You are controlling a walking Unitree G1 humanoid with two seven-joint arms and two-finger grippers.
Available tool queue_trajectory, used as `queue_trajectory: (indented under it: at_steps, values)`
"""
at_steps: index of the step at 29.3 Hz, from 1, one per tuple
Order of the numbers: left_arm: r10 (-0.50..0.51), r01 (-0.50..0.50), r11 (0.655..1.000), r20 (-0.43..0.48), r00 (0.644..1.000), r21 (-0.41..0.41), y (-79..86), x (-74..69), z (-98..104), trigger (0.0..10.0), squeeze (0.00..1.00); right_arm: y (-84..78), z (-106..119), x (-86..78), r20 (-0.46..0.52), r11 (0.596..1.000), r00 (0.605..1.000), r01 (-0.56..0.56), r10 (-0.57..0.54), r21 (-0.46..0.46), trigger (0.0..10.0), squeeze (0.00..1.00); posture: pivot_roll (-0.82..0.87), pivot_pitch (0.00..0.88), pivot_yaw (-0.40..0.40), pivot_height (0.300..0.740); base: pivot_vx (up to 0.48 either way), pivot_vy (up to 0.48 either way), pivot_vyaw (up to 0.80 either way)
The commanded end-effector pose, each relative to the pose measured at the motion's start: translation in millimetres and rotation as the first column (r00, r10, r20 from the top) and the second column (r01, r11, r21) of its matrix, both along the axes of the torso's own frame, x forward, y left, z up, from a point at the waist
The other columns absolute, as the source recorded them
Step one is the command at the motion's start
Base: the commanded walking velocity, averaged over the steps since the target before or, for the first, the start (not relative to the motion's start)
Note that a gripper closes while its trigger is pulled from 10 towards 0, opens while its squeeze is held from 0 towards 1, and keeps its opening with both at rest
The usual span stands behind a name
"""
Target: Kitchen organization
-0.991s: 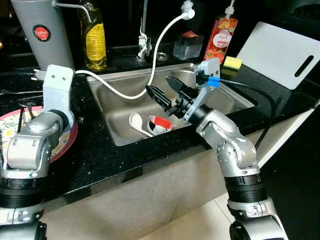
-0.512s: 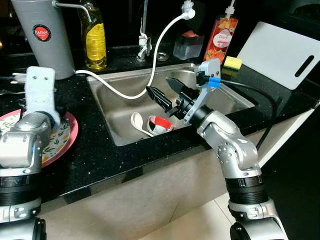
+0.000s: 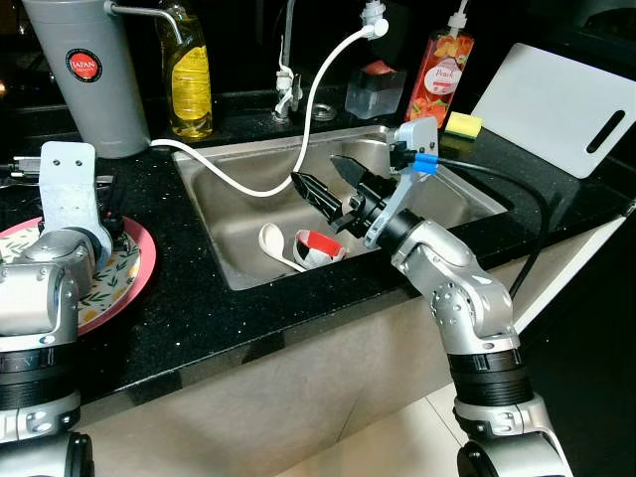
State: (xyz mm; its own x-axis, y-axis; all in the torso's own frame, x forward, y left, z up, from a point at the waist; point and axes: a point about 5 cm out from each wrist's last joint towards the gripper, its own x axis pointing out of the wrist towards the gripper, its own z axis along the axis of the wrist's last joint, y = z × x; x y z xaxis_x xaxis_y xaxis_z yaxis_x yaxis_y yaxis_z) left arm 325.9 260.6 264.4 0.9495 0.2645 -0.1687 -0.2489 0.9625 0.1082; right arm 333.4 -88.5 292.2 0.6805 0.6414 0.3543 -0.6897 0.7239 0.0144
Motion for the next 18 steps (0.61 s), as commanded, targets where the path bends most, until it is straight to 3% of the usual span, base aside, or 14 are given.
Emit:
queue_trajectory:
  at_steps: [1, 3, 4, 5, 8, 9, 12, 18]
  values:
    - [-0.025, 0.024, 1.0, -0.024, 0.999, -0.016, -6.7, 2.2, -4.8, 7.9, 0.0, -4.2, -0.5, -0.6, -0.007, 1.0, 1.0, 0.007, -0.007, 0.012, 10.0, 0.0, -0.03, 0.098, -0.065, 0.74, 0.0, 0.0, 0.0]
    - [-0.027, 0.026, 0.999, -0.028, 0.999, -0.019, -7.1, 2.2, -6.1, 7.5, 0.0, -4.2, -0.4, -0.7, -0.008, 1.0, 1.0, 0.007, -0.007, 0.013, 10.0, 0.0, -0.03, 0.098, -0.065, 0.74, 0.0, 0.0, 0.0]
    - [-0.028, 0.027, 0.999, -0.031, 0.999, -0.022, -7.3, 2.2, -6.8, 5.3, 0.0, -4.3, -0.4, -0.6, -0.008, 1.0, 1.0, 0.008, -0.008, 0.013, 10.0, 0.0, -0.03, 0.098, -0.065, 0.74, 0.0, 0.0, 0.0]
    - [-0.029, 0.028, 0.999, -0.033, 0.999, -0.025, -7.5, 2.2, -7.6, 4.7, 0.0, -4.4, -0.4, -0.6, -0.008, 1.0, 1.0, 0.008, -0.008, 0.013, 10.0, 0.0, -0.03, 0.098, -0.065, 0.74, 0.0, 0.0, 0.0]
    - [-0.03, 0.029, 0.999, -0.035, 0.999, -0.026, -7.7, 2.3, -8.2, 4.2, 0.0, -4.5, -0.4, -0.5, -0.009, 1.0, 1.0, 0.009, -0.009, 0.013, 10.0, 0.0, -0.03, 0.098, -0.065, 0.74, 0.0, 0.0, 0.0]
    - [-0.03, 0.029, 0.999, -0.038, 0.999, -0.03, -7.8, 2.2, -8.8, 2.5, 0.0, -4.5, -0.4, -0.5, -0.009, 1.0, 1.0, 0.009, -0.009, 0.013, 10.0, 0.0, -0.03, 0.098, -0.065, 0.74, 0.0, 0.0, 0.0]
    - [-0.025, 0.024, 0.999, -0.044, 0.999, -0.037, -6.2, 2.3, -10.9, 0.0, 0.0, -4.8, -0.3, 0.0, -0.01, 1.0, 1.0, 0.011, -0.011, 0.012, 10.0, 0.0, -0.03, 0.099, -0.064, 0.74, 0.0, 0.0, 0.0]
    - [-0.021, 0.019, 0.999, -0.043, 0.999, -0.038, -5.2, 2.0, -11.6, 0.0, 0.0, -5.3, 0.1, 0.1, -0.01, 1.0, 1.0, 0.015, -0.015, 0.016, 10.0, 0.0, -0.03, 0.1, -0.063, 0.74, 0.0, 0.0, 0.0]
